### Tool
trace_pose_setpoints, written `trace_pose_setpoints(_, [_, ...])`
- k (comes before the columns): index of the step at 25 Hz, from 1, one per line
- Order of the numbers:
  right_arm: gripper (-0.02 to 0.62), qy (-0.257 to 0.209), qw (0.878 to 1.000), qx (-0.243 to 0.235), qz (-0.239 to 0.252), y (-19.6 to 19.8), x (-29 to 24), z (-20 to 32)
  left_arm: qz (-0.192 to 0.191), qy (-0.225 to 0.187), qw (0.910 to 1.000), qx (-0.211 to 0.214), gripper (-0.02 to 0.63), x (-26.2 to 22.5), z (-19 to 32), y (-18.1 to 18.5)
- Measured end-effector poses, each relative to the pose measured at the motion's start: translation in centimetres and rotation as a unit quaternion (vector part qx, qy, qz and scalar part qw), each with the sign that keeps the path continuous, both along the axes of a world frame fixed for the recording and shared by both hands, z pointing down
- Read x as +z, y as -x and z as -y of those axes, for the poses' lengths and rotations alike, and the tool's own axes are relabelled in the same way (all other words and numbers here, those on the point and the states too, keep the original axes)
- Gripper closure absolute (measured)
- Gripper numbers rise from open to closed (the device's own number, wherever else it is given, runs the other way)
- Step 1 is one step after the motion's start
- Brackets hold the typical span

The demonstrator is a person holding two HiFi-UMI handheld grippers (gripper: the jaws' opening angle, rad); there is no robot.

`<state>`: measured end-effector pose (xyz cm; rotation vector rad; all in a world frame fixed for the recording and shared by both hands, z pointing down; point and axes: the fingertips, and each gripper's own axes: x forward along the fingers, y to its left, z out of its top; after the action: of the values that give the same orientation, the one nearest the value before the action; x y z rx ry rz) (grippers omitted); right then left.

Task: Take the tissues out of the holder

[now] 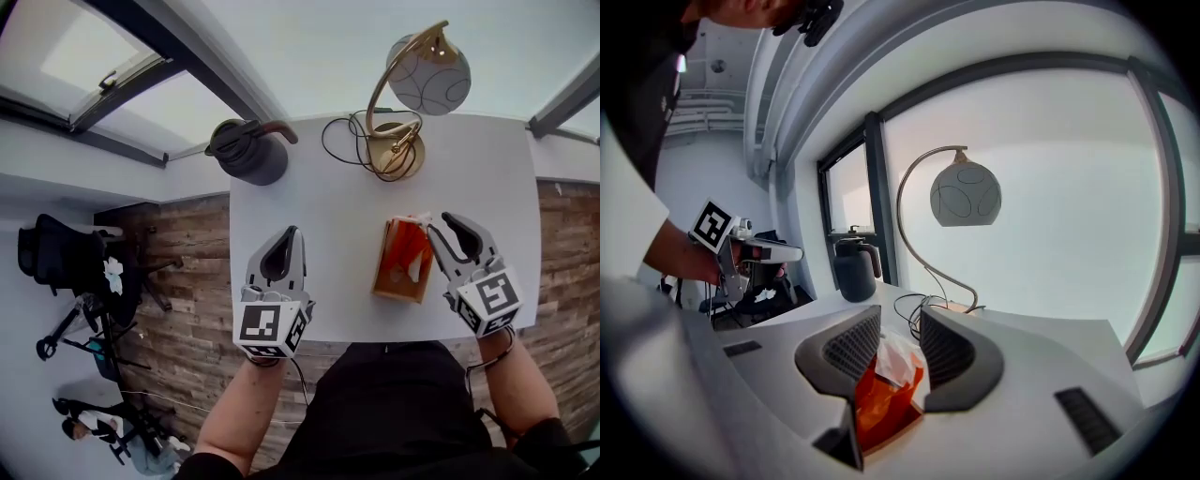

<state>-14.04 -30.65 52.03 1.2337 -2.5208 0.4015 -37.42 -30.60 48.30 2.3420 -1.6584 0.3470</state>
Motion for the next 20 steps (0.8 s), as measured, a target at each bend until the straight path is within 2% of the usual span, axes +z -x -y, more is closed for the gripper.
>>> trace_pose_setpoints(7, [0.365,0.038,0.999,-0.016,0.000,0.2,3.1,0.1,0.007,0.021,0.9995,0.021,0.601,2.7,0.2,-1.8])
trace_pose_setpoints(13, [0.359,0.062,0.998,-0.028,0.000,0.7,5.6,0.6,0.010,0.039,0.9988,0.028,0.601,4.8,0.4,-2.7])
trace_pose_setpoints(20, [0.359,0.082,0.996,-0.040,-0.006,1.0,8.2,1.2,0.016,0.055,0.9983,0.012,0.601,6.9,1.2,-1.4])
